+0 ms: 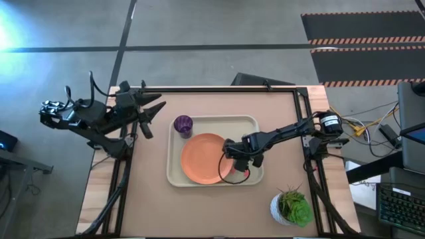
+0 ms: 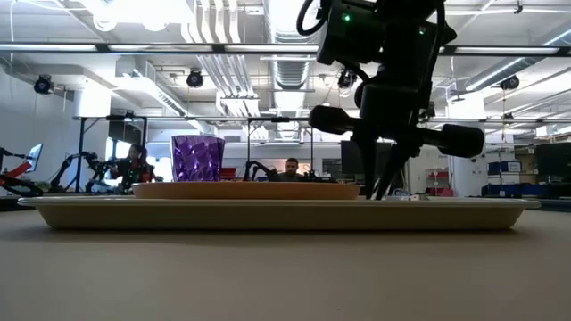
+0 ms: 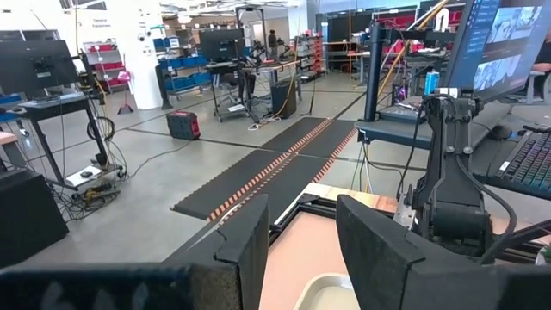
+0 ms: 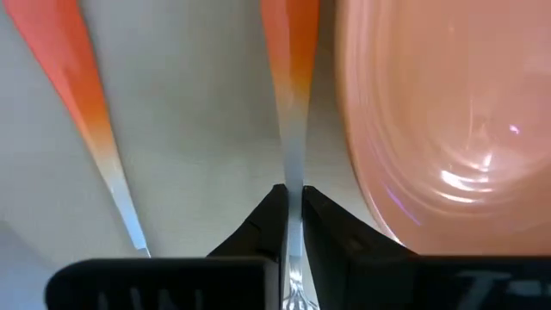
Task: Pick and place plate/cup/fork/spoon on tray
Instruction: Put the orange fork on the beige tray, then adjust the orange plate
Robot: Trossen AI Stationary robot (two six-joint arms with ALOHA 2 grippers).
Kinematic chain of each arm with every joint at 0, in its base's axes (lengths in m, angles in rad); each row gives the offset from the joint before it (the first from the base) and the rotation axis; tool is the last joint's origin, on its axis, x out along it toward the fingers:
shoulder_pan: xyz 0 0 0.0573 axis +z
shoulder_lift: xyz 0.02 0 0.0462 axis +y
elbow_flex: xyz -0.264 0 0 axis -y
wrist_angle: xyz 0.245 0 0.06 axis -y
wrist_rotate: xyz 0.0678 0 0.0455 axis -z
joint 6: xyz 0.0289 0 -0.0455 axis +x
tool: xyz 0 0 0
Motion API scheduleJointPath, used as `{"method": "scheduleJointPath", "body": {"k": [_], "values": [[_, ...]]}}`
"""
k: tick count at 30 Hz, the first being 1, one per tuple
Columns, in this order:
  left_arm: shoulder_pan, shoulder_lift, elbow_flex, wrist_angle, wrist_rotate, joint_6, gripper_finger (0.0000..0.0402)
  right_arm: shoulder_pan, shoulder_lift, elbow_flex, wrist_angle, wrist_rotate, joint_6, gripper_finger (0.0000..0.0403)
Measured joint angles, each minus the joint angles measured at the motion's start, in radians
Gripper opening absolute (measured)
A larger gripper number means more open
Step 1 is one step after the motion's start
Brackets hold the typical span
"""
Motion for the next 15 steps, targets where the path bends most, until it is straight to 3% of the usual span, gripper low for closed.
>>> {"method": "scheduleJointPath", "body": {"k": [15], "values": [[0.000,0.002,0.000,0.010,0.000,-0.001,0.0120,-0.003,-0.012,0.000,-0.026,0.001,0.009,0.0029]]}}
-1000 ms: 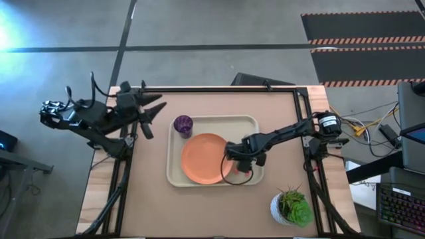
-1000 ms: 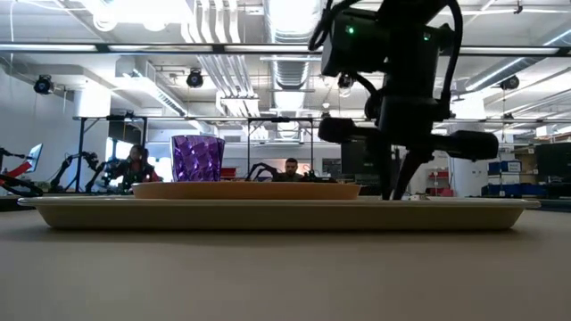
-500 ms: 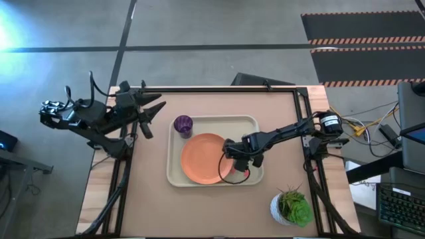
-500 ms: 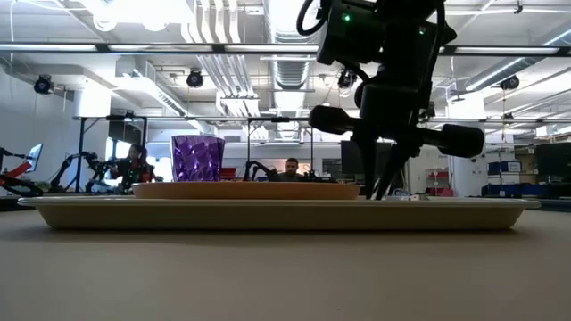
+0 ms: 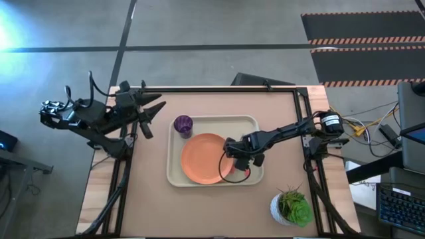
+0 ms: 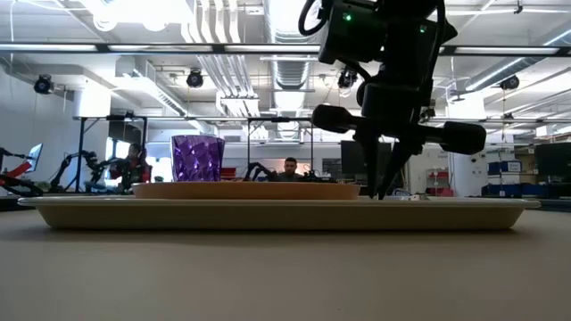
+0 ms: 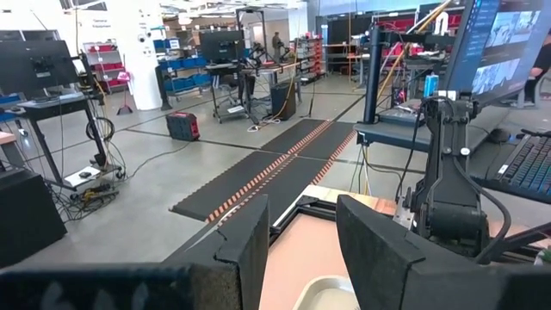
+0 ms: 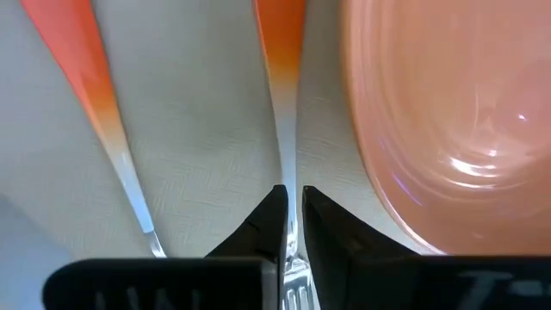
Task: Pick and place plate/cup/fork/spoon on tray
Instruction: Adjust the orange plate
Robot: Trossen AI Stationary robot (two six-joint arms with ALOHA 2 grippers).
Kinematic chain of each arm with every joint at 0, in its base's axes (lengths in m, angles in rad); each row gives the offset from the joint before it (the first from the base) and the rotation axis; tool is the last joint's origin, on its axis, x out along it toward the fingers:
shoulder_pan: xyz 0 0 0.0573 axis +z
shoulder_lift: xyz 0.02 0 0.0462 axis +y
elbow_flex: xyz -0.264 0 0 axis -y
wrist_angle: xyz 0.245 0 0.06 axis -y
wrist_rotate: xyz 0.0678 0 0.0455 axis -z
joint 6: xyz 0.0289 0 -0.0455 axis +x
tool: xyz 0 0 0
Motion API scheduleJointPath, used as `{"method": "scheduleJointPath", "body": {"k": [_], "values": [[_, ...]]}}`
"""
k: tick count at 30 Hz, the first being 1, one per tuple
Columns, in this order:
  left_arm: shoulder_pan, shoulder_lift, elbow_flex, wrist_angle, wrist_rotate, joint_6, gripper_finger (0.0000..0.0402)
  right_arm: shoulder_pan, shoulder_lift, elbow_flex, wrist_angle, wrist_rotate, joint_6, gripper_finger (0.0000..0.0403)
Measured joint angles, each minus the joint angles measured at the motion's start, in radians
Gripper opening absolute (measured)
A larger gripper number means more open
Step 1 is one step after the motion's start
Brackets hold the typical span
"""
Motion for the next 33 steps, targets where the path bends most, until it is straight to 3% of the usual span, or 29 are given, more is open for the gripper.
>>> {"method": "scheduleJointPath", "body": {"k": [3,8,12,15,19,22,27,33], "values": [[0.000,0.002,0.000,0.000,0.000,0.000,0.0120,0.002,-0.014,0.000,-0.009,0.076,0.000,0.0029],[0.000,0.000,0.000,0.000,-0.001,-0.026,0.0120,0.022,-0.076,0.000,-0.030,0.422,0.062,0.0029],[0.000,-0.001,0.000,0.000,-0.013,-0.058,0.0120,0.045,-0.142,0.026,-0.103,0.589,0.271,0.0029],[0.000,-0.005,0.000,-0.002,-0.016,-0.056,0.0120,0.057,-0.183,0.086,-0.210,0.596,0.654,0.0029],[0.000,-0.022,0.000,-0.046,-0.016,-0.053,0.0120,0.056,-0.235,0.184,-0.292,0.519,1.375,0.0029],[-0.001,-0.046,0.000,-0.132,-0.016,-0.053,0.0120,0.061,-0.274,0.219,-0.272,0.495,1.721,0.0029],[-0.001,-0.114,0.004,-0.306,-0.001,-0.055,0.0120,0.064,-0.289,0.228,-0.246,0.495,1.998,0.0029],[-0.001,-0.248,0.016,-0.444,0.105,-0.087,0.0120,0.057,-0.247,0.227,-0.246,0.493,2.132,0.0029]]}}
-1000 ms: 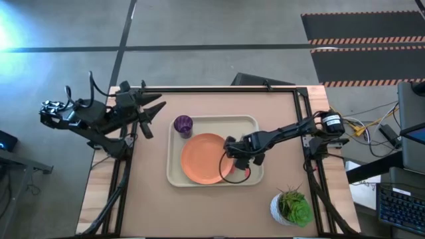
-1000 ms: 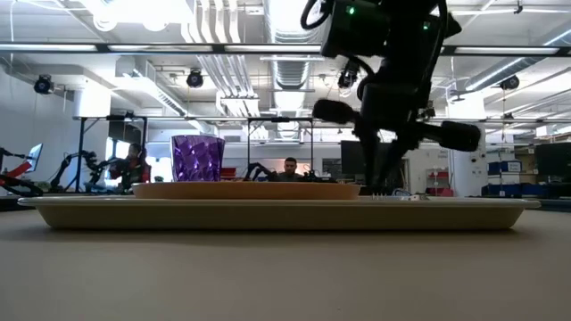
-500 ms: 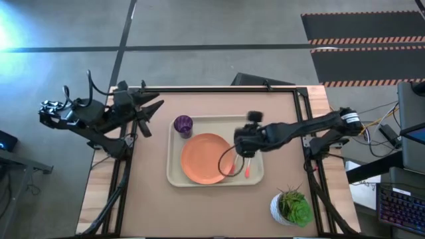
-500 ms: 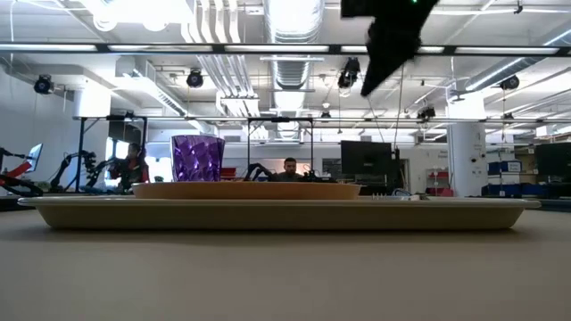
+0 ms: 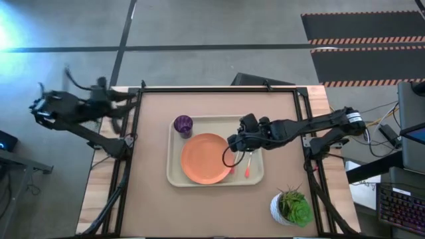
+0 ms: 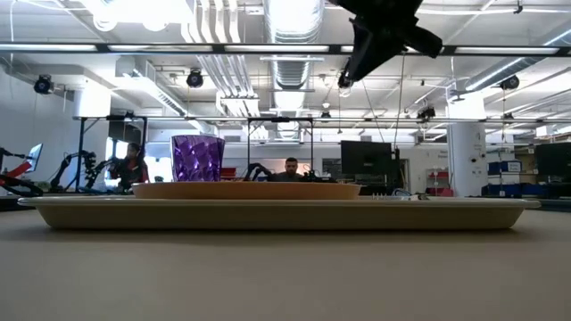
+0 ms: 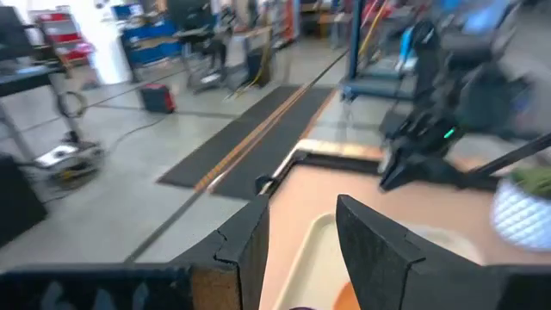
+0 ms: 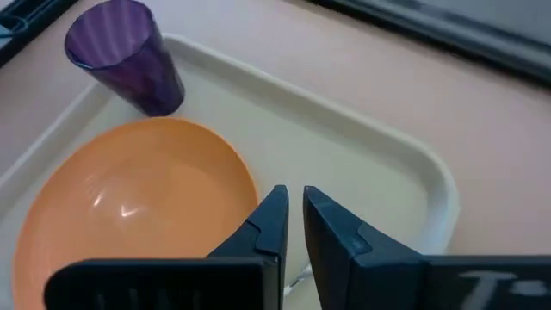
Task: Pick and place plate/cup/fork/spoon on tray
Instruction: Adjust the orange plate
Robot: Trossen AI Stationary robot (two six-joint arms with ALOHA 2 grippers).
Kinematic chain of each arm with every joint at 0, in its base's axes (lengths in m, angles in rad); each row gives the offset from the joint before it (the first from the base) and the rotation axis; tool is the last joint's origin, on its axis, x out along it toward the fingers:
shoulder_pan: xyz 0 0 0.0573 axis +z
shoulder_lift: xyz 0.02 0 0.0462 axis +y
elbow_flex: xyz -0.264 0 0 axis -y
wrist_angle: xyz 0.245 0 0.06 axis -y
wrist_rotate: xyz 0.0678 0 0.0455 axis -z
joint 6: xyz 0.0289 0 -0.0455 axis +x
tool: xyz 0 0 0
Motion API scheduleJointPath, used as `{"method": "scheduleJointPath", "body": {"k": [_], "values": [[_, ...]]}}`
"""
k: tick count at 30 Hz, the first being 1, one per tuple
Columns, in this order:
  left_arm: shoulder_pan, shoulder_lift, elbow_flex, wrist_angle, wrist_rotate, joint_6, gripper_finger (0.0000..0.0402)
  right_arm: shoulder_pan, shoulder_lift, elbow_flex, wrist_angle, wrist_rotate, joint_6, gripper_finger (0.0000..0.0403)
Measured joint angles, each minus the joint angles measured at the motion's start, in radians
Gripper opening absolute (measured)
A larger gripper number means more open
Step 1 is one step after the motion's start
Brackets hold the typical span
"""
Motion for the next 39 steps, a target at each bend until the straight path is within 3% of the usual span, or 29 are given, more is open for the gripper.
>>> {"method": "scheduleJointPath", "body": {"k": [4,12,24,34,39], "values": [[0.000,-0.096,-0.001,-0.014,0.045,-0.018,0.0120,-0.034,0.016,0.006,0.002,-0.123,0.086,0.0029],[0.000,-0.196,-0.031,-0.017,0.082,-0.018,0.0120,-0.121,0.027,0.040,-0.036,-0.353,0.055,0.0029],[0.000,-0.127,-0.038,-0.016,0.083,-0.010,0.0120,-0.173,0.028,0.071,-0.318,-0.676,-0.049,0.0042],[0.000,-0.059,-0.039,0.010,0.055,-0.012,0.0120,-0.179,0.028,0.070,-0.443,-0.681,-0.112,0.0138],[0.000,-0.053,-0.039,0.024,0.025,-0.013,0.0120,-0.175,0.028,0.050,-0.470,-0.676,0.044,0.0154]]}}
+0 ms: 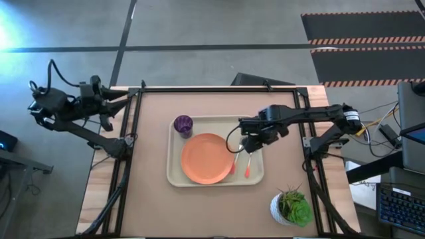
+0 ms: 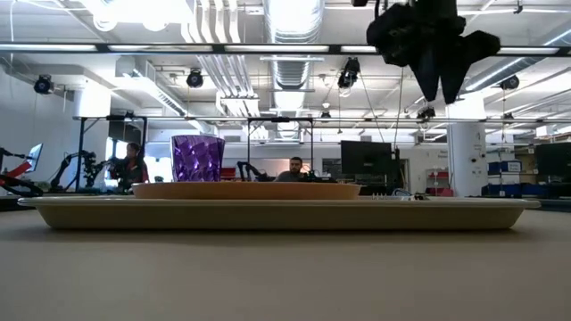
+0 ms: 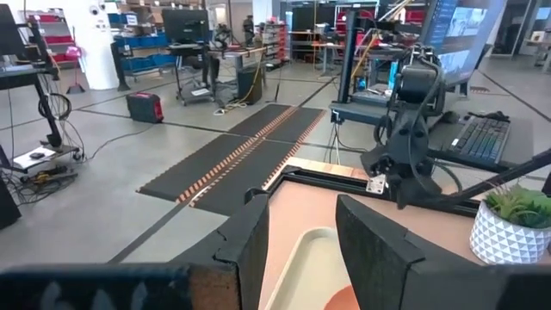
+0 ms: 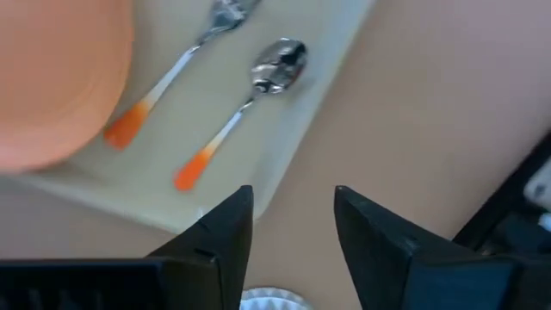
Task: Pick and place plate/cup/fork/spoon on tray
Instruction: Adjust the orange plate
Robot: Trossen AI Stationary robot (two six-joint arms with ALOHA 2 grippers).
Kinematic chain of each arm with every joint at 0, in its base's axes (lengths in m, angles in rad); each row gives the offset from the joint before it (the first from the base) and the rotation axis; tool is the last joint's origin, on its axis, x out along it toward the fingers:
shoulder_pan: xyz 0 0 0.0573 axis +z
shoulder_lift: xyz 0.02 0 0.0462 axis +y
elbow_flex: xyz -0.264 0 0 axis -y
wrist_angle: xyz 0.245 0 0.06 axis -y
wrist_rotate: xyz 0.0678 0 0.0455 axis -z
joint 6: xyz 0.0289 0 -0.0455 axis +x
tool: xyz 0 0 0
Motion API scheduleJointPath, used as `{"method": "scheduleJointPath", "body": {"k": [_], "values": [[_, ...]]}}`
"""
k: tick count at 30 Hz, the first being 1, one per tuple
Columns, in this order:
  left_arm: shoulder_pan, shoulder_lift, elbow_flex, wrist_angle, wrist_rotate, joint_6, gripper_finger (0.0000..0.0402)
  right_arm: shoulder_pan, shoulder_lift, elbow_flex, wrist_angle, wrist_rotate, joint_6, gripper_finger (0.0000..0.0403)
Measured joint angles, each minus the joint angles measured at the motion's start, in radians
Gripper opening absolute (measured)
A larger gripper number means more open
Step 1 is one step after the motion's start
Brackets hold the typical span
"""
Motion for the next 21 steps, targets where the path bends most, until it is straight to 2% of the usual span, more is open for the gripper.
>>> {"method": "scheduleJointPath", "body": {"k": [6,11,15,18,21], "values": [[0.000,-0.014,0.000,0.000,-0.001,0.003,0.0120,0.089,0.000,-0.057,0.034,0.051,0.339,0.0150],[0.000,-0.045,0.000,-0.001,-0.003,0.054,0.0120,0.181,0.007,-0.129,0.301,0.175,0.614,0.0148],[0.000,-0.080,0.000,-0.002,-0.003,0.081,0.0120,0.219,0.069,-0.152,0.473,0.272,0.701,0.0143],[0.000,-0.113,0.000,-0.019,-0.003,0.083,0.0120,0.221,0.144,-0.151,0.512,0.273,0.741,0.0129],[0.000,-0.149,0.001,-0.038,-0.003,0.082,0.0120,0.220,0.222,-0.137,0.556,0.232,0.741,0.0093]]}}
